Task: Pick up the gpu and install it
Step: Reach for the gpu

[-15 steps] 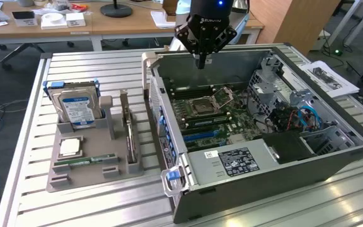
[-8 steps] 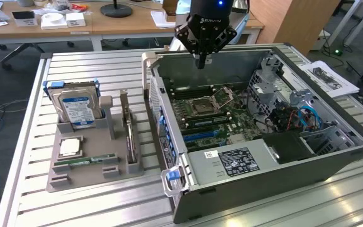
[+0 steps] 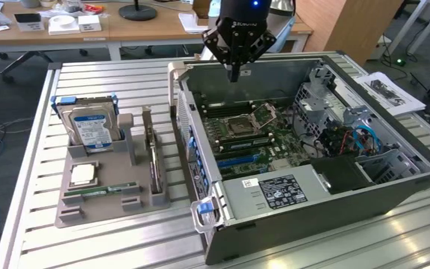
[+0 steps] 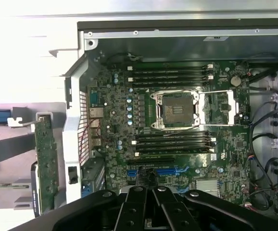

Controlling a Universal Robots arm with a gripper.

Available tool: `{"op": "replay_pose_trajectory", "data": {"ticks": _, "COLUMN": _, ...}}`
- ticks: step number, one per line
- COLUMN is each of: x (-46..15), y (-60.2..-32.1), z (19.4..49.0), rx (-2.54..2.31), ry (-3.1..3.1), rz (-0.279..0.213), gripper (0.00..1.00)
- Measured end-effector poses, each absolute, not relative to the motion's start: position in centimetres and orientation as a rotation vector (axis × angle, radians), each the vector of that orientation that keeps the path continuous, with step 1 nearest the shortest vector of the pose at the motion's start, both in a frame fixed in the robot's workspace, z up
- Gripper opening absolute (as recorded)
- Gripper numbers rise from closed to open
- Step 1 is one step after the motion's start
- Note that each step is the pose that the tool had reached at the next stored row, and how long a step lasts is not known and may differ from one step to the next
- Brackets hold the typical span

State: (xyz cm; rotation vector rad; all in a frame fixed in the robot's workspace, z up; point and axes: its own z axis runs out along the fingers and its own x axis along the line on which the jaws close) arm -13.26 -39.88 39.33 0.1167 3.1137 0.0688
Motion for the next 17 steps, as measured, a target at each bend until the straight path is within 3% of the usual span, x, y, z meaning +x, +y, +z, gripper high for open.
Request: {"op": "replay_pose_trajectory", "data": {"ticks": 17, "x": -17.6, "y": -39.9, "z": 39.3, "rx": 0.117, "ry": 3.114, "rz": 0.069, "gripper": 0.11}}
